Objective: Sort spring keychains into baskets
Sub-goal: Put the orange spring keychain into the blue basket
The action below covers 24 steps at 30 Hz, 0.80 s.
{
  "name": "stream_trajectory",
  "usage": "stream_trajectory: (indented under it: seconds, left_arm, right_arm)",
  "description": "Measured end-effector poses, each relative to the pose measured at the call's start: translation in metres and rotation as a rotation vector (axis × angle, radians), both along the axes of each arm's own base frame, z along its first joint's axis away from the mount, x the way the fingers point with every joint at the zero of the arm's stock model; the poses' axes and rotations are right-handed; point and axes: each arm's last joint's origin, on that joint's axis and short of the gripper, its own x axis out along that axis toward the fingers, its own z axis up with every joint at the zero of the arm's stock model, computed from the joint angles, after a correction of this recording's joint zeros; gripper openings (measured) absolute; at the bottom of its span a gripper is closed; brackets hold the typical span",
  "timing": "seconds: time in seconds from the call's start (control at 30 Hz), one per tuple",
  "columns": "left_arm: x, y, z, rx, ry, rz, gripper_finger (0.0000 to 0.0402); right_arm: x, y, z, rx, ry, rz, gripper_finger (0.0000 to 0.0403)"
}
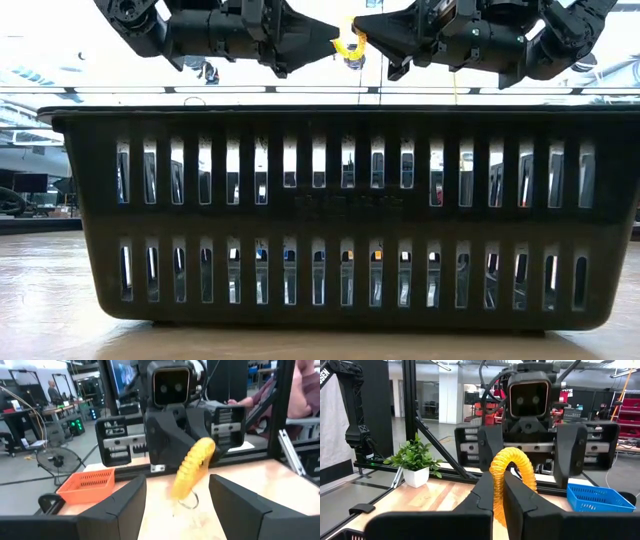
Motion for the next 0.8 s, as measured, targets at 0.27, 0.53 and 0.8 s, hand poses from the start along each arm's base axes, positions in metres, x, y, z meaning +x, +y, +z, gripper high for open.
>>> stream_trajectory:
  seconds: [0.27, 0.53, 0.8]
  left_arm:
    - [-0.0002, -0.0003, 0.0022, -0.009, -0.014, -0.01, 0.0205]
    - [-0.0002, -0.0002, 0.0011, -0.01, -0.003, -0.012, 0.0185]
    - [-0.0002, -0.0002, 0.0012, -0.006, -0.004, -0.012, 0.0181]
  right_arm:
    - [0.0, 0.0, 0.0, -0.002, -0.001, 0.0, 0.0004]
    - [-0.0005, 0.0, 0.0033, -0.012, -0.036, -0.003, 0.0004]
    - [-0.0005, 0.0, 0.0035, -0.007, -0.038, -0.005, 0.0004]
